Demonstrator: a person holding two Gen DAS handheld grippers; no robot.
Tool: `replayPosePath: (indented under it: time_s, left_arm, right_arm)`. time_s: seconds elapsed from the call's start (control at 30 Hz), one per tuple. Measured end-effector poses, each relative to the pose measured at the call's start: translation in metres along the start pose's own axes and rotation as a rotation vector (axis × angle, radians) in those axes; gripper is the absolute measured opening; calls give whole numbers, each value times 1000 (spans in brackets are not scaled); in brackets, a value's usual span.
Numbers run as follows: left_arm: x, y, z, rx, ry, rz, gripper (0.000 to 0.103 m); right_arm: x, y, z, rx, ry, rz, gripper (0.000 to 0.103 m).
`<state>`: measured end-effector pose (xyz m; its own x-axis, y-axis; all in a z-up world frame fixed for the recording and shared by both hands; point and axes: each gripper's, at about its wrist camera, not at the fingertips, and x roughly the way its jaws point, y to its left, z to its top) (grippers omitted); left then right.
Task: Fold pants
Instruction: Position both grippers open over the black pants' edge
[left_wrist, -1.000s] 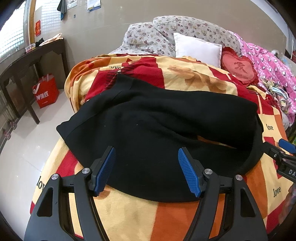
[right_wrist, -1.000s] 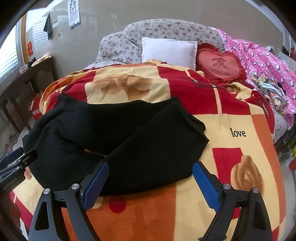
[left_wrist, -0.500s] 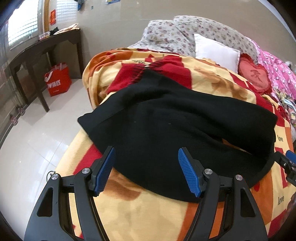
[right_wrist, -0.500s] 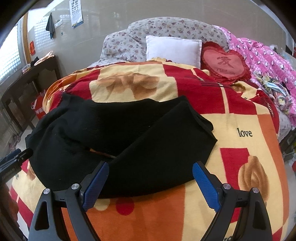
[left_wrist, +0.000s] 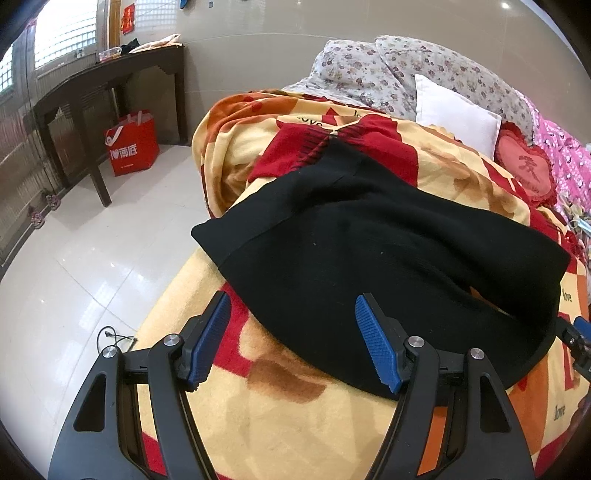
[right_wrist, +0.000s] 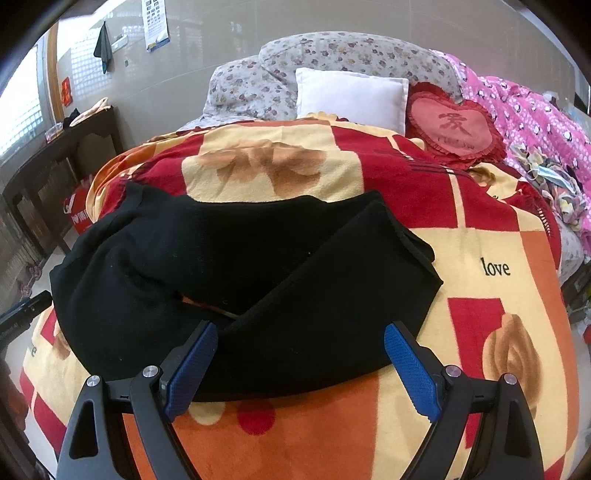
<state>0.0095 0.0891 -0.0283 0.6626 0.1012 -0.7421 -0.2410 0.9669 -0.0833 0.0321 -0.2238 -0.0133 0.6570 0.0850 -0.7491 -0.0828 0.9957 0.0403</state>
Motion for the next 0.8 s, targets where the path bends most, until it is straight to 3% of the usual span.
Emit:
replayPosePath:
  time_s: [0.5, 0.67, 0.8]
  left_arm:
    - [0, -5, 2, 7, 14, -17, 70]
    - [5, 17, 2, -87, 75, -98, 70]
    - [12, 36, 4, -178, 92, -101, 70]
  right_arm:
    - [3, 0, 0, -2, 9, -4, 91]
    - [4, -1, 0, 2, 11, -2, 91]
    - [8, -4, 0, 18, 17, 5, 91]
